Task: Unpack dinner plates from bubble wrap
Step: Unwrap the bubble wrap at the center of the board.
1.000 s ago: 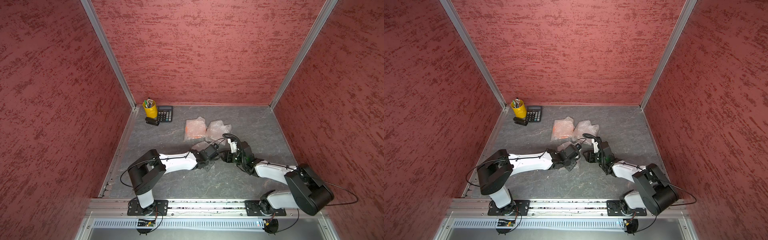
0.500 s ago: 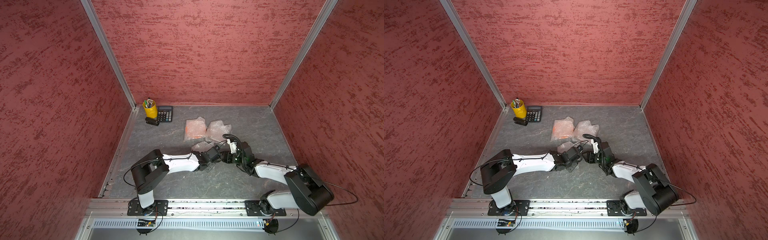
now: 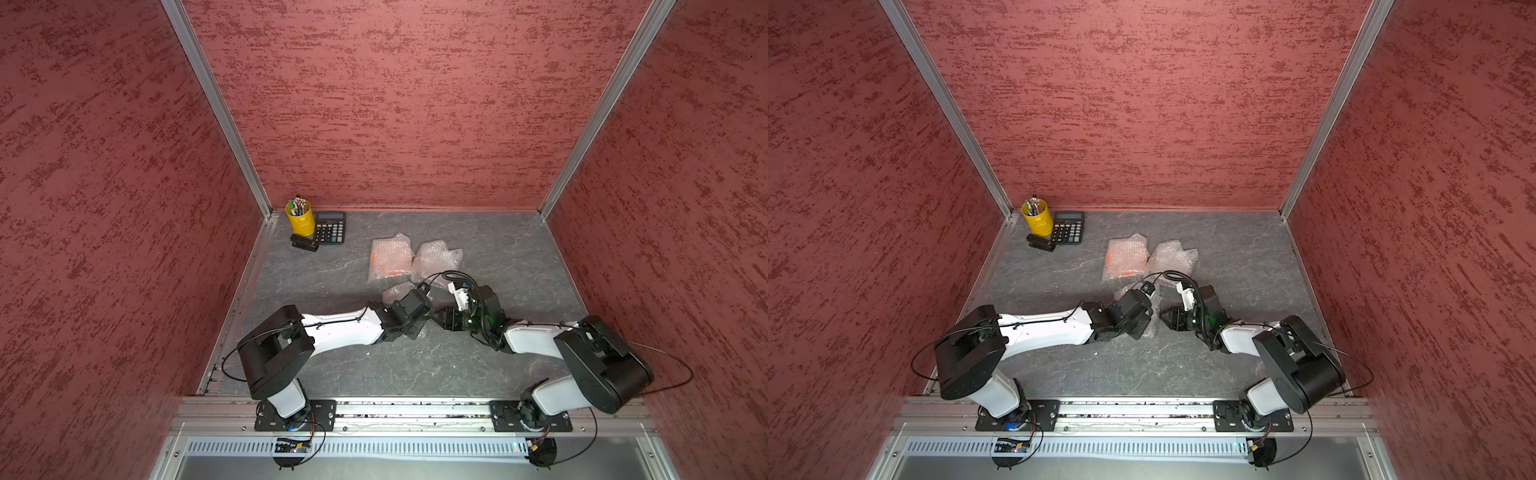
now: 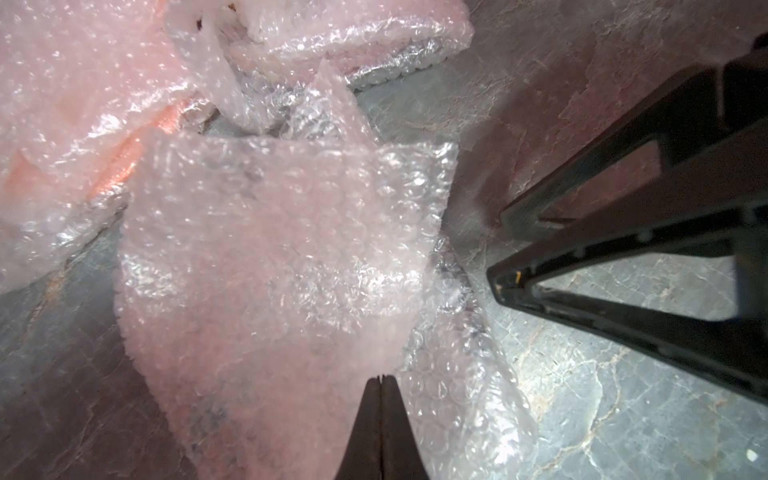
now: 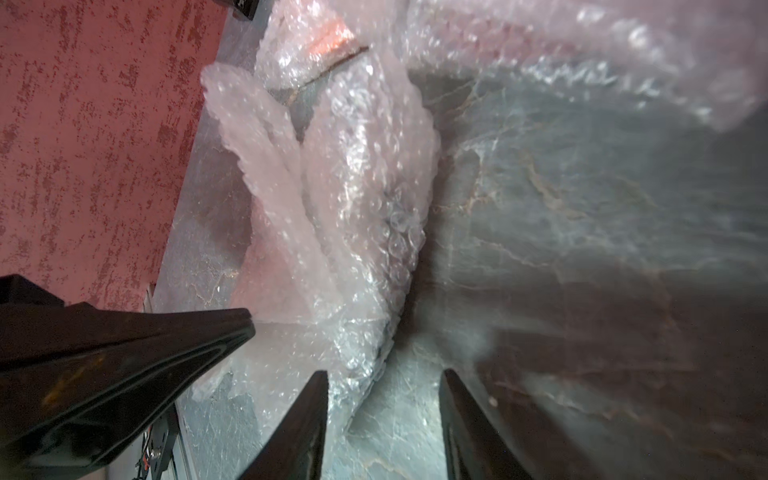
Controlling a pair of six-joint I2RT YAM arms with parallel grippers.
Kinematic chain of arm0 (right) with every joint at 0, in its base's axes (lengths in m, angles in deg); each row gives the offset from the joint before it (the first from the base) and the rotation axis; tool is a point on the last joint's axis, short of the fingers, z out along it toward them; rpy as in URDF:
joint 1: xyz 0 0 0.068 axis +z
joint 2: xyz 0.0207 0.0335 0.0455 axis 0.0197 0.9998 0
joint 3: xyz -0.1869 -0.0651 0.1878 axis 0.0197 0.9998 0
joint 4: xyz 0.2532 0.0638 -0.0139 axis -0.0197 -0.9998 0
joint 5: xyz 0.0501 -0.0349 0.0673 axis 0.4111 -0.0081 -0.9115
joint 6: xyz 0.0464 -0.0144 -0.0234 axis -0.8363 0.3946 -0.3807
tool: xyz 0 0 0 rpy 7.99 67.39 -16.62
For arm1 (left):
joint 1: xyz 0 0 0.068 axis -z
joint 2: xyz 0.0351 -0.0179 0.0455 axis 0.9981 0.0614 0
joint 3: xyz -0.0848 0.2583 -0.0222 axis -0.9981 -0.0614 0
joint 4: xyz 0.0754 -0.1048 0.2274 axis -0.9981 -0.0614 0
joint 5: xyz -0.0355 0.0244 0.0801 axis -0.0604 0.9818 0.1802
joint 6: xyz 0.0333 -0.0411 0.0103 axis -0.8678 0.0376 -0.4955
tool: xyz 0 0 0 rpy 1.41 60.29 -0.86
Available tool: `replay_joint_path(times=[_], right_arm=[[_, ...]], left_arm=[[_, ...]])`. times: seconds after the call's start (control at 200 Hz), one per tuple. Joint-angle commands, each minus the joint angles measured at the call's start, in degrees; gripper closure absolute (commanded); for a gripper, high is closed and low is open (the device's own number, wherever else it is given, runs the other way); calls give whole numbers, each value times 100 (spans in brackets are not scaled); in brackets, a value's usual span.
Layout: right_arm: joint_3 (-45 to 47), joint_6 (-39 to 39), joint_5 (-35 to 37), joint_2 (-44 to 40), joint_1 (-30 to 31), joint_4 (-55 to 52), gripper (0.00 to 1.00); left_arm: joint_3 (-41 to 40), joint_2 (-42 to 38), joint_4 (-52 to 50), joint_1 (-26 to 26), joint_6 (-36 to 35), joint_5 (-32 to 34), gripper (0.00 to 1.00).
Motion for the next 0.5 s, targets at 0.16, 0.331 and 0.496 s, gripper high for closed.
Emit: replay_joint_path(times=[0.16, 0.331, 0.496], right_arm=[[-81, -311, 153, 176, 30, 540, 57], [-216, -422, 405, 322, 25, 628, 60], [-414, -456, 356, 583, 10, 742, 61]], left_arm=[[-155, -172, 215, -24, 39, -195, 100], [-227, -226, 249, -26, -15, -306, 100], [-269, -236, 267, -23, -66, -388, 100]])
